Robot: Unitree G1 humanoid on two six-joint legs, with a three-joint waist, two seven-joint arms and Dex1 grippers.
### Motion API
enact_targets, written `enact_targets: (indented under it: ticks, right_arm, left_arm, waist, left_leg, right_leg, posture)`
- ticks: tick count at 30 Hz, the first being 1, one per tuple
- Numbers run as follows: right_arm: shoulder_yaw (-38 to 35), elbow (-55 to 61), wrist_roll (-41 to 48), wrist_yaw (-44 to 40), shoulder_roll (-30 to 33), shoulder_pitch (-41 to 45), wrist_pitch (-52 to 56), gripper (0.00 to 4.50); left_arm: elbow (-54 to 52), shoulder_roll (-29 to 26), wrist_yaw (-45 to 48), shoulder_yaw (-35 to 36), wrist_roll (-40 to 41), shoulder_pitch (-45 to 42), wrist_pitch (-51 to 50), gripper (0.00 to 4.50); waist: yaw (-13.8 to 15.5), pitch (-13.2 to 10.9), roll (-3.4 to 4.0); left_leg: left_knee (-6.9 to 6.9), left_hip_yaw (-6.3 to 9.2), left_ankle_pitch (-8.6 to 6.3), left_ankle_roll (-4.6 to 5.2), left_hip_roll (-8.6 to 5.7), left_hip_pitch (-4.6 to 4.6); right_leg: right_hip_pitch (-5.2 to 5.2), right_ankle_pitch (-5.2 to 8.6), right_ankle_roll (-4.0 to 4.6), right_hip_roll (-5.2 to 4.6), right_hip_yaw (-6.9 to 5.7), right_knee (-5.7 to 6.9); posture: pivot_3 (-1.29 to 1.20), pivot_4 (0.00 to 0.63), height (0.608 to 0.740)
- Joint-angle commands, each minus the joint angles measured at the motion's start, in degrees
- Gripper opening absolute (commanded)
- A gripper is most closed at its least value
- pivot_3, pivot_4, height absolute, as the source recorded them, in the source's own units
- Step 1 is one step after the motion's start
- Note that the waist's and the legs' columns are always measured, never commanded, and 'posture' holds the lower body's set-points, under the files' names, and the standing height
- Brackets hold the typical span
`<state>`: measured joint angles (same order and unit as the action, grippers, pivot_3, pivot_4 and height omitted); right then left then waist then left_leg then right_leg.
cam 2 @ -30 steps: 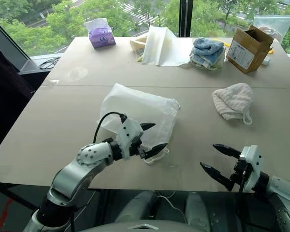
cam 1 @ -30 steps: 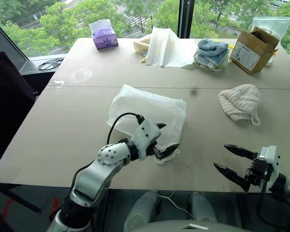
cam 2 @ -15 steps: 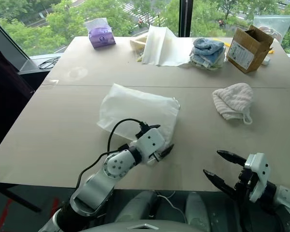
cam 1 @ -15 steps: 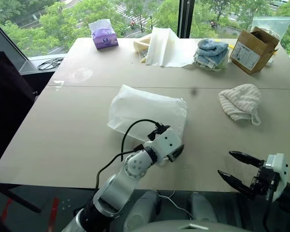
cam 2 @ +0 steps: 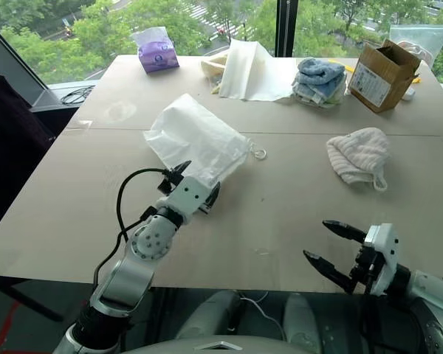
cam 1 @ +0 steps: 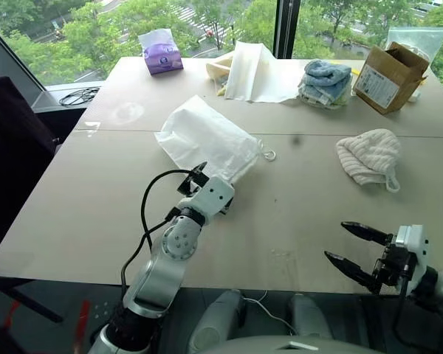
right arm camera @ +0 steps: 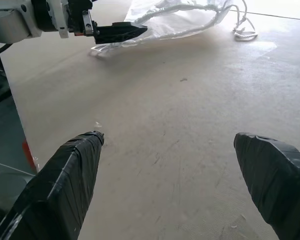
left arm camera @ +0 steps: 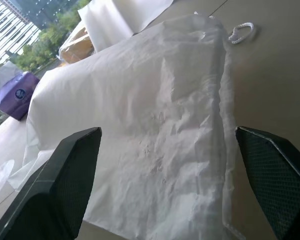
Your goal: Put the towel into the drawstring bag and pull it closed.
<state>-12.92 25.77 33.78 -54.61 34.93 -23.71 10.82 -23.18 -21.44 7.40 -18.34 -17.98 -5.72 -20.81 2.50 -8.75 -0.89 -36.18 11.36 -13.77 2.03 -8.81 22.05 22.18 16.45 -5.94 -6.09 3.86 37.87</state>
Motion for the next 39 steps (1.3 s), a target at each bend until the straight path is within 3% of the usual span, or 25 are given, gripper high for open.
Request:
enact_targets:
  ticks: [1, 6, 7, 9, 16, 17, 27, 32, 39]
  right_arm:
    - [0.46, 0.35, -0.09, 0.32, -0.96, 1.19, -1.05, 4.47]
    - [1.18, 1.52, -0.47, 1.29, -2.61, 1.26, -1.55, 4.47]
    - [1.28, 1.9, -0.45, 1.44, -3.03, 1.3, -1.87, 4.5]
    - [1.52, 2.42, -0.44, 1.24, -3.61, 1.48, -2.7, 4.5]
    - [1.65, 4.62, 0.55, 2.85, -6.18, 3.43, -4.47, 4.5]
    - [1.63, 4.79, 0.73, 2.95, -6.38, 3.59, -4.52, 4.5]
    - [2.04, 4.57, 0.17, 4.48, -7.06, 4.9, -4.74, 4.5]
    - [-0.2, 0.28, -2.27, 12.05, -8.28, 10.53, -3.2, 4.5]
    - [-3.57, -6.87, -5.51, 21.44, -8.58, 19.63, -1.49, 4.5]
  left_arm:
    - [4.66, 1.12, -1.76, 0.12, -1.29, -0.99, 6.65, 4.42]
    - [11.04, 1.68, -4.21, 2.06, -3.17, -2.4, 10.87, 4.42]
    - [12.03, 1.85, -4.39, 2.33, -3.19, -2.7, 11.44, 4.19]
    - [13.6, 2.9, -4.55, 3.06, -2.22, -2.98, 12.41, 3.6]
    - [16.78, 4.41, -4.58, 3.83, -2.94, -3.76, 15.45, 0.34]
    - [16.86, 4.52, -4.53, 3.88, -3.05, -3.77, 15.62, 0.08]
    - [16.1, 5.32, -4.94, 6.85, -2.45, -4.85, 16.78, 0.08]
    - [14.3, 6.11, -5.3, 9.9, -0.62, -6.23, 18.41, 0.08]
    - [13.24, 6.07, 0.69, 16.08, 9.87, -10.5, 17.48, 0.08]
  waist:
    - [-0.09, 0.0, 0.0]
    - [-0.11, 0.0, 0.0]
    - [-0.1, 0.0, 0.01]
    - [-0.1, 0.0, 0.0]
    - [-0.18, 0.03, 0.03]
    - [-0.17, 0.03, 0.03]
    - [-0.23, 0.03, 0.02]
    - [-0.35, 0.03, 0.01]
    - [-0.26, 0.04, 0.02]
  left_leg:
    - [0.0, 0.0, 0.0, 0.0, 0.0, 0.0]
    - [-0.01, 0.0, 0.0, -0.01, 0.0, 0.0]
    - [-0.02, 0.0, 0.0, -0.01, 0.0, 0.0]
    - [-0.04, 0.01, 0.0, -0.01, 0.0, 0.0]
    - [-0.06, 0.01, 0.0, -0.01, 0.0, -0.01]
    - [-0.06, 0.02, 0.0, -0.01, 0.0, -0.03]
    - [-0.1, 0.01, 0.0, -0.01, -0.01, -0.03]
    - [-0.12, 0.01, 0.0, -0.02, -0.01, -0.04]
    - [-0.13, 0.06, 0.01, -0.04, -0.02, -0.02]
  right_leg:
    - [0.0, 0.0, 0.0, 0.0, 0.0, 0.01]
    - [0.01, 0.0, -0.01, 0.0, 0.01, 0.04]
    - [0.01, -0.01, -0.01, 0.01, 0.0, 0.04]
    - [0.01, -0.01, -0.01, 0.01, 0.01, 0.05]
    - [0.02, -0.03, -0.04, 0.02, 0.01, 0.1]
    - [0.02, -0.03, -0.04, 0.02, 0.0, 0.09]
    - [0.02, -0.05, -0.07, 0.03, 0.01, 0.1]
    - [0.02, -0.06, -0.07, 0.04, 0.01, 0.12]
    - [0.03, -0.08, -0.05, 0.05, -0.03, 0.14]
  posture:
    - [0.0, 0.15, 0.74]
    - [0.0, 0.15, 0.74]
    - [0.0, 0.15, 0.74]
    - [0.0, 0.15, 0.74]
    - [0.0, 0.15, 0.74]
    - [0.0, 0.15, 0.74]
    - [0.0, 0.15, 0.74]
    - [0.0, 0.15, 0.74]
    - [0.0, 0.15, 0.74]
